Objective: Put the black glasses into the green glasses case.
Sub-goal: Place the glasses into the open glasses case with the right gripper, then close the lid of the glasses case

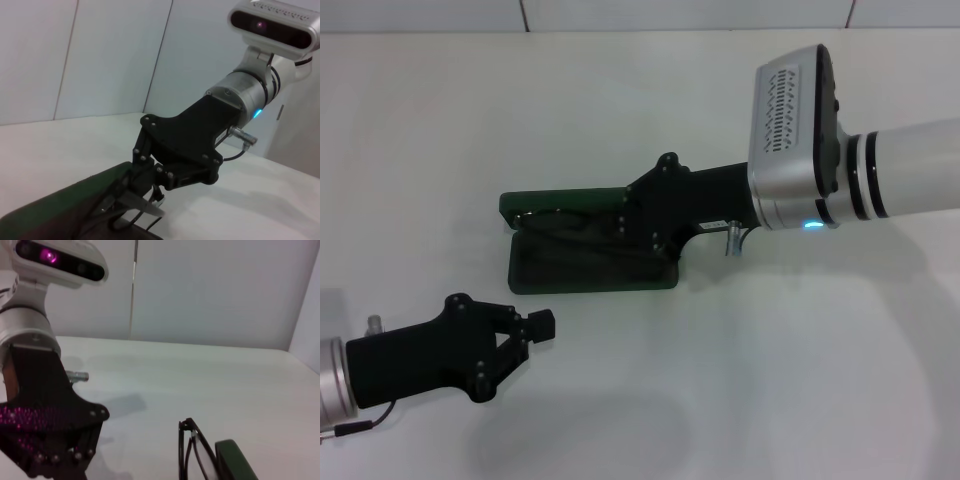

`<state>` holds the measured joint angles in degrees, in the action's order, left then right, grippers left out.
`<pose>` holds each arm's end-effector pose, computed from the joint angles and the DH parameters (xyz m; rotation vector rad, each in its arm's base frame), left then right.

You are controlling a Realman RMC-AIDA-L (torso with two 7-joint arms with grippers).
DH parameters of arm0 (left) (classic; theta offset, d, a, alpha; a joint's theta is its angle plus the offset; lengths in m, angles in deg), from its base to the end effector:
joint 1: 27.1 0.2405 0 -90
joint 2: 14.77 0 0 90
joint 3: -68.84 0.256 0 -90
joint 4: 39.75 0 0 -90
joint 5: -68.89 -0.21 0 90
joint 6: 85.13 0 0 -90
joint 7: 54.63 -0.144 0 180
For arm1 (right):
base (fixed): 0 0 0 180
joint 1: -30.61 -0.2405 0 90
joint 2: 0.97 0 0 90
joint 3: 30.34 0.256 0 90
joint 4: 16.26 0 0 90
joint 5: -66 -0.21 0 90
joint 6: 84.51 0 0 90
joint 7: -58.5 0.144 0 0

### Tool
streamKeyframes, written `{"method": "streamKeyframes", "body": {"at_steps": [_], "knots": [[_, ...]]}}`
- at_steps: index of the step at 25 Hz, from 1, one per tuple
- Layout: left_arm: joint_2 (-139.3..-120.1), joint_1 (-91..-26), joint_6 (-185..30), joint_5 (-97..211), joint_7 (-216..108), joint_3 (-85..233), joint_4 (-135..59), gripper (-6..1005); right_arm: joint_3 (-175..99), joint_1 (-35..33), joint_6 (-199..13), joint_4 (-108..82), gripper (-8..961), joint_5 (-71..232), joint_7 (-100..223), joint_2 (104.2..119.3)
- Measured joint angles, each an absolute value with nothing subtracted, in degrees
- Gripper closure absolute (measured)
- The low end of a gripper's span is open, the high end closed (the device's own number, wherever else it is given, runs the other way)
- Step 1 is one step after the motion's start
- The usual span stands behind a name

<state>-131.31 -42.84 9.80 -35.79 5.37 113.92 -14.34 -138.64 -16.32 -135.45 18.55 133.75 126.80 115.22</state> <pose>-0.3245 0.2315 -0.0157 -2.6674 -0.6472 -0.8525 0.1248 0.3729 -0.1171 -2.9077 -0.1093 0.4409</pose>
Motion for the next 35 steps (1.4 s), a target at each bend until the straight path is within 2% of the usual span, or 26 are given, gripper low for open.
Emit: {"method": "streamKeyframes", "body": {"at_steps": [13, 17, 23, 29, 35], "knots": [[-131.39, -42.8, 9.8, -36.4, 5.3, 113.9, -14.5, 999, -139.7, -15.8, -134.7, 19.6, 821, 131.9, 126.5, 115.22], [-131.48, -42.9, 9.6, -36.3, 5.3, 113.8, -14.6, 999, -138.0, -12.8, -135.7, 21.4, 801, 129.9, 126.4, 115.22], [-132.13, -45.1, 7.9, -35.9, 6.1, 112.8, -14.8, 1000, -128.2, -4.9, -144.7, 22.1, 769, 129.8, 125.0, 114.85], [-132.26, -48.6, 1.3, -35.8, 11.7, 112.5, -14.9, 999, -117.8, 2.3, -155.8, 17.4, 737, 130.2, 120.3, 113.74], [-132.20, -51.0, -4.6, -35.9, 14.6, 112.5, -14.8, 999, -116.1, 5.7, -162.0, 11.6, 706, 132.1, 115.7, 111.27]]}}
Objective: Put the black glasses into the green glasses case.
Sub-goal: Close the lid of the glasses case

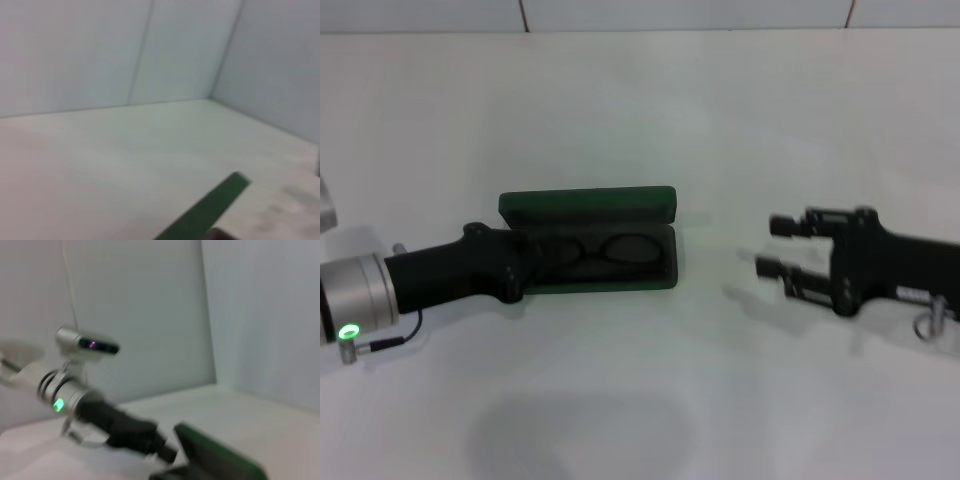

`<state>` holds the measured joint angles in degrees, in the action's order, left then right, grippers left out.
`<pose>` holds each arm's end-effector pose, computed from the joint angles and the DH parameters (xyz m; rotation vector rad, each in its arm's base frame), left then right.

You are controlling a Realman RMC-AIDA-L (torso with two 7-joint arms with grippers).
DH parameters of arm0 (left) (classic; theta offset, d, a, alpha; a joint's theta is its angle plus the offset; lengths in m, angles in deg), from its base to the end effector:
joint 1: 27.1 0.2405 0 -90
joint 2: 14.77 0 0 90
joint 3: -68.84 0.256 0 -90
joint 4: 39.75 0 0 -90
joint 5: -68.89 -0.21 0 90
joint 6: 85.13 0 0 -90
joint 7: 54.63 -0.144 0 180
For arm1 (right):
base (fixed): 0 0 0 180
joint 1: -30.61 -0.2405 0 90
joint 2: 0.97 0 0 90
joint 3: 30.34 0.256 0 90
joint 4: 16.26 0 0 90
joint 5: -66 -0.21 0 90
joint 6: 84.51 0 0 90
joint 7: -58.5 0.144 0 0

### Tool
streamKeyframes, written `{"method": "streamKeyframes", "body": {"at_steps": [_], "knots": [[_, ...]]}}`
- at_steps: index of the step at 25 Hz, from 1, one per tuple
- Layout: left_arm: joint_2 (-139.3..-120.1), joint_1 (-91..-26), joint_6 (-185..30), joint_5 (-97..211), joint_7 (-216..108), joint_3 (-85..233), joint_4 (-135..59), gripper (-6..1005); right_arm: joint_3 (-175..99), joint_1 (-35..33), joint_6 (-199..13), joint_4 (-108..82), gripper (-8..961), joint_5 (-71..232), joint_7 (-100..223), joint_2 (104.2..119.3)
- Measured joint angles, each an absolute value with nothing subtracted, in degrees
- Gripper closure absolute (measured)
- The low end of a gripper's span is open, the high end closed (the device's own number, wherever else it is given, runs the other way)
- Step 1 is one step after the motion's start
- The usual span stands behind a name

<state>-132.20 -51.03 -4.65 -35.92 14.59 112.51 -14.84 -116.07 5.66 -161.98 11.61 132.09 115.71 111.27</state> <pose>-0.3135 0.2973 -0.0242 -2.5575 -0.7859 -0.7084 0.2590 0.3105 -0.0344 -2.7124 0.3168 0.8234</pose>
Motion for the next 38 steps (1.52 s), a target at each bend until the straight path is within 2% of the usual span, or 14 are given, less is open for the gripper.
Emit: {"method": "streamKeyframes", "body": {"at_steps": [3, 8, 19, 38], "knots": [[-131.84, -51.5, -7.1, -36.2, 15.7, 112.5, -14.7, 1000, -116.0, 5.8, -163.1, 9.5, 492, 134.1, 114.6, 110.82], [-131.75, -51.6, -9.2, -36.2, 15.8, 112.6, -14.3, 1000, -116.0, 6.6, -164.0, 8.0, 253, 134.5, 112.2, 111.00], [-131.58, -52.3, -14.9, -36.4, 15.6, 113.0, -14.3, 1000, -116.1, 6.5, -164.7, 8.3, 101, 135.1, 111.7, 111.30], [-130.87, -54.6, -17.3, -36.5, 15.3, 112.6, -13.9, 1000, -116.4, 6.3, -165.3, 8.5, 102, 135.6, 111.7, 111.43]]}}
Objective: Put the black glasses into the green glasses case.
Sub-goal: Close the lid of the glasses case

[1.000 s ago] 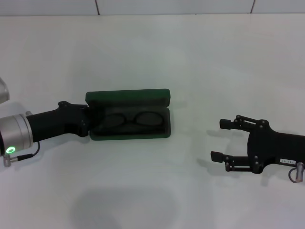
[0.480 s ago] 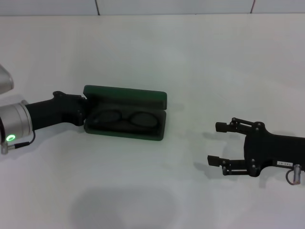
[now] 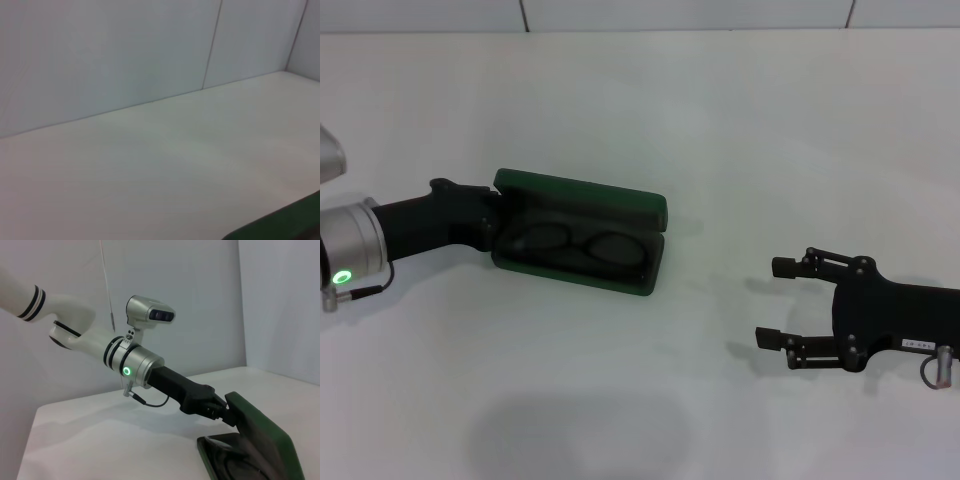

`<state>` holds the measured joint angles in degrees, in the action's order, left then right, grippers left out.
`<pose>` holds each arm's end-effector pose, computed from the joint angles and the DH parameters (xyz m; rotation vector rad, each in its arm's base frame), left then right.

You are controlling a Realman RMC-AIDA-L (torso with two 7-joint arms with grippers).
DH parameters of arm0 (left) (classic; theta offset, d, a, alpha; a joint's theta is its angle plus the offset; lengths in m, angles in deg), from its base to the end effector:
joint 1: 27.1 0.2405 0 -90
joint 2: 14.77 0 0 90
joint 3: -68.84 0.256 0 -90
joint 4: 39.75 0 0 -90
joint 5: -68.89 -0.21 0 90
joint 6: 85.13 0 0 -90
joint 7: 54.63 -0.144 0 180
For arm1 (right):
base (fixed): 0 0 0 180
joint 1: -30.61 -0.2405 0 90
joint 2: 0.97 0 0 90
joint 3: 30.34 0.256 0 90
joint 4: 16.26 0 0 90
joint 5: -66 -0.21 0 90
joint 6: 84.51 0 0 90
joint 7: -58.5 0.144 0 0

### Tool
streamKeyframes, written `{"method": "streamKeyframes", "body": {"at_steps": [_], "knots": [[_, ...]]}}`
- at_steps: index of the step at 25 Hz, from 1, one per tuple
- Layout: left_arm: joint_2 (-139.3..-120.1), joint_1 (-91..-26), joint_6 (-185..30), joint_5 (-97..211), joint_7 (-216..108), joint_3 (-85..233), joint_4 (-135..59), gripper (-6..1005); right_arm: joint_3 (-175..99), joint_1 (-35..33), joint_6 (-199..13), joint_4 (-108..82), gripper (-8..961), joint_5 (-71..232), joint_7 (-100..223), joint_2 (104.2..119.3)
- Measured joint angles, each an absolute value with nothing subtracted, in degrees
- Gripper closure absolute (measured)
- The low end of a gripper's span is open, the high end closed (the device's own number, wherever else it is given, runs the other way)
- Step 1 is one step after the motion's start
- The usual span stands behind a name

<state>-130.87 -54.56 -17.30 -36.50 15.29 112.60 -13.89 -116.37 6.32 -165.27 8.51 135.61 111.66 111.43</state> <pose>-0.3252 0.3387 -0.0093 -2.4364 -0.7459 -0.4915 0.2716 0.2888 -0.0436 -2.7942 0.2705 0.7905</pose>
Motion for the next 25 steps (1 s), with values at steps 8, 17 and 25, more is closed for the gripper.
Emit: {"method": "streamKeyframes", "body": {"at_steps": [8, 17, 25], "knots": [[-129.56, -51.4, -6.1, -39.0, 24.1, 113.3, -10.5, 1000, -116.0, 6.6, -165.2, 8.6, 103, 135.6, 111.5, 111.29], [-133.29, -50.0, -2.7, -39.4, 39.6, 112.9, 2.5, 1000, -115.9, 6.3, -164.8, 8.3, 103, 135.6, 111.3, 111.36], [-134.78, -52.2, -9.7, -35.6, 47.4, 120.9, 12.0, 1000, -114.6, 6.3, -164.7, 8.2, 104, 135.5, 111.3, 111.53]]}}
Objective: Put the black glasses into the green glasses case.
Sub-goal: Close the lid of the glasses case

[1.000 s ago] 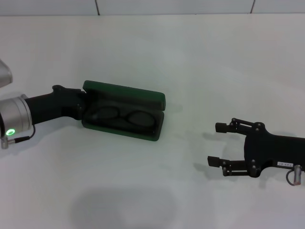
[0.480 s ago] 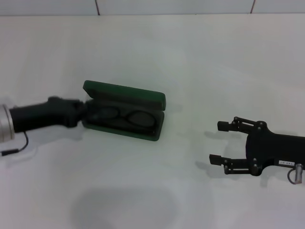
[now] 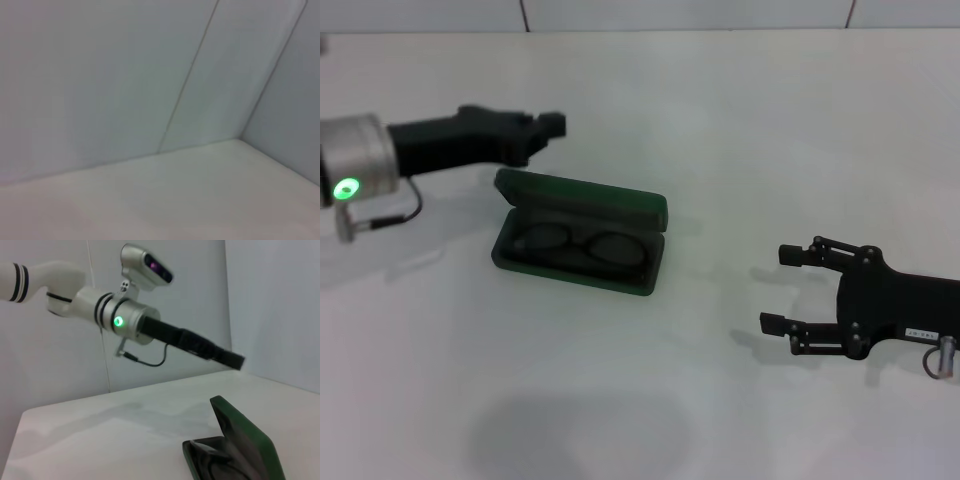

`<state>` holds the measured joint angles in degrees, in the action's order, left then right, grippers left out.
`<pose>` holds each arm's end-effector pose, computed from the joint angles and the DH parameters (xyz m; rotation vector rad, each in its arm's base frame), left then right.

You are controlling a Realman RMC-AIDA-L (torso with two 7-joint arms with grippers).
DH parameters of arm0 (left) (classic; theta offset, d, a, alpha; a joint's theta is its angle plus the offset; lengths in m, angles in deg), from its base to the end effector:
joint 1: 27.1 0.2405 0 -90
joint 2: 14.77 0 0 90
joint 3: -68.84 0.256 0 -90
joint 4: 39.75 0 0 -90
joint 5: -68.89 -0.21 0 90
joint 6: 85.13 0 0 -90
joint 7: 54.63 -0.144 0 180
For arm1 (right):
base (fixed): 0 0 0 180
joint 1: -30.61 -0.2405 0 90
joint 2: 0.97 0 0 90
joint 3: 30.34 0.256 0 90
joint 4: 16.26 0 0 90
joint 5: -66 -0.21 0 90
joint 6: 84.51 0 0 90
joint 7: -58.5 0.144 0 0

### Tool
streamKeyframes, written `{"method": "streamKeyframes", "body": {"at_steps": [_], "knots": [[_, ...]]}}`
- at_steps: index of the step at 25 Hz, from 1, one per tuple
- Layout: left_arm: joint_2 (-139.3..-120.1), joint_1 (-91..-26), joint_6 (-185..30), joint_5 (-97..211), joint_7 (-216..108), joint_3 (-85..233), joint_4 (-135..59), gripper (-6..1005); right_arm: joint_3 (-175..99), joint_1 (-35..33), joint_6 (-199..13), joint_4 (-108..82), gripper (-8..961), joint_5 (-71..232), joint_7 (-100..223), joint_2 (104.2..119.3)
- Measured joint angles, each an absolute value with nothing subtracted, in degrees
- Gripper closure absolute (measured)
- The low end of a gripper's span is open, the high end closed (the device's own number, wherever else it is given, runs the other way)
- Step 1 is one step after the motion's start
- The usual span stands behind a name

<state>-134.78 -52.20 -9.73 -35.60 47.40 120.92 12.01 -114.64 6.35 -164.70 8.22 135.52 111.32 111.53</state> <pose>-0.2487 0.3578 0.0218 -2.4680 -0.9184 -0.7019 0.2732 0.2930 -0.0404 -2.7565 0.2807 0.7916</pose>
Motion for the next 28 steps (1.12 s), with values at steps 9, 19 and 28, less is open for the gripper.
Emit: {"method": "streamKeyframes", "body": {"at_steps": [9, 19, 28], "knots": [[-134.71, -54.0, -30.5, -35.7, 55.0, 137.6, 11.5, 999, -114.6, 6.5, -164.7, 8.2, 104, 135.5, 111.3, 111.62], [-134.80, -53.6, -33.4, -35.3, 54.0, 139.5, 8.1, 999, -114.5, 6.7, -164.6, 8.2, 105, 135.5, 111.3, 111.54], [-134.74, -52.2, -32.8, -34.6, 50.0, 140.5, 8.2, 999, -114.5, 6.5, -164.1, 8.2, 106, 135.5, 111.3, 111.60]]}}
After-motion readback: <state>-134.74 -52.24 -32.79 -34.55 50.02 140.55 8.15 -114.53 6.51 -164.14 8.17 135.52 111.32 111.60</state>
